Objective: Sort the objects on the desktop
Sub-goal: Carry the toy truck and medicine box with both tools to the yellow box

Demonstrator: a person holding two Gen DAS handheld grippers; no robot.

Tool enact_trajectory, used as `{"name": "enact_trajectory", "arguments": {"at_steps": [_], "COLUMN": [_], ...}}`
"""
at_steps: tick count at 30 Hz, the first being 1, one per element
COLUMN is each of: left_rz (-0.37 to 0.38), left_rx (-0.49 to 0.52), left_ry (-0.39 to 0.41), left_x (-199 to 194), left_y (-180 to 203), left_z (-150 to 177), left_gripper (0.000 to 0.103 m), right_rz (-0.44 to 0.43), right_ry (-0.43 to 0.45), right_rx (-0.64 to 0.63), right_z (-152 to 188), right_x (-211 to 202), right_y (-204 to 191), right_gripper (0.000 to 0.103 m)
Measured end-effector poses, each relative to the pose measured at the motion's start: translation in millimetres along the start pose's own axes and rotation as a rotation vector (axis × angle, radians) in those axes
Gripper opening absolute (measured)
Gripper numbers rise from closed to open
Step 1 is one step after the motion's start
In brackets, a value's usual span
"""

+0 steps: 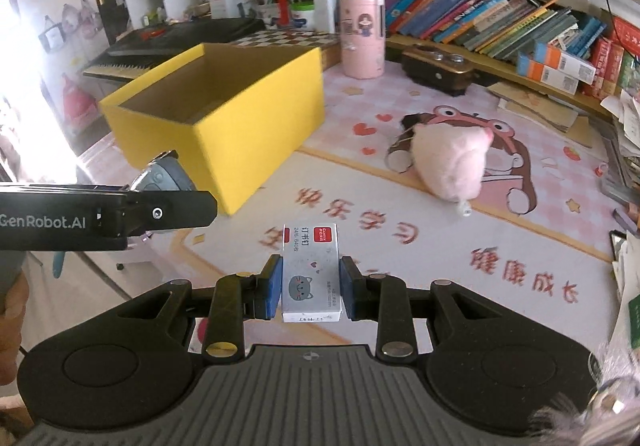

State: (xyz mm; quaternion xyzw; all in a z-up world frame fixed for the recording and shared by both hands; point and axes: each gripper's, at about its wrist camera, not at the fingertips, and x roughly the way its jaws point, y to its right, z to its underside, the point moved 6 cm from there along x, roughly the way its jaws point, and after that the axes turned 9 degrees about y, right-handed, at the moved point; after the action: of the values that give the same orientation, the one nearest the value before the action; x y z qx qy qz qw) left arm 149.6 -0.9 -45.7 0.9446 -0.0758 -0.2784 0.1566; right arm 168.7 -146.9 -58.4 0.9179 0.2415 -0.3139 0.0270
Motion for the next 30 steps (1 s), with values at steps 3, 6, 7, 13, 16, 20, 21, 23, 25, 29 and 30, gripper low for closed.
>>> {"name": "enact_trajectory", "arguments": {"at_steps": [3,6,7,13,16,20,21,23,25,29,30], "left_rz": [0.003,0.011,0.014,0.027,0.031,0.030,0.029,0.025,0.022,0.012,0.007], "left_rx": [0.004,0.011,0.013,0.007,0.008,0.004,0.002,0.000,0.000,-0.006,-0.010], "left_ry": [-0.001,-0.010,-0.012,-0.010,-0.009,-0.011,-0.012,-0.010,-0.007,0.002,0.005], "left_x": [-16.1,-31.1,-36.0,-64.5,-76.9,-90.7,-94.4,-101.4,-108.0,-119.5,-122.1], "left_y": [-10.3,-19.3,-22.5,-41.8,-50.5,-60.7,-63.5,-68.1,-72.5,-82.5,-85.4], "left_z": [3.4,9.3,11.1,20.4,25.3,30.9,32.2,34.0,35.3,37.1,37.5], "left_gripper": [0.064,0.064,0.064,0.064,0.064,0.064,0.064,0.064,0.064,0.064,0.064], "right_rz": [-0.001,0.000,0.003,0.010,0.006,-0.002,-0.003,-0.006,-0.009,-0.024,-0.029], "right_ry": [-0.002,-0.006,-0.005,-0.009,-0.013,-0.016,-0.016,-0.014,-0.012,-0.013,-0.013], "right_rx": [-0.003,-0.004,-0.004,-0.008,-0.013,-0.017,-0.017,-0.018,-0.019,-0.031,-0.035], "right_z": [5.1,12.0,14.2,29.1,36.5,44.3,45.5,47.4,48.3,48.2,47.9], "right_x": [-4.8,-9.5,-11.7,-24.3,-28.7,-32.4,-33.3,-34.9,-36.2,-35.1,-34.5], "right_y": [-20.3,-39.7,-45.9,-80.8,-97.3,-117.2,-121.2,-129.3,-136.8,-150.2,-153.3], "right_gripper": [0.028,0.028,0.028,0.028,0.028,0.028,0.028,0.028,0.028,0.028,0.028]}}
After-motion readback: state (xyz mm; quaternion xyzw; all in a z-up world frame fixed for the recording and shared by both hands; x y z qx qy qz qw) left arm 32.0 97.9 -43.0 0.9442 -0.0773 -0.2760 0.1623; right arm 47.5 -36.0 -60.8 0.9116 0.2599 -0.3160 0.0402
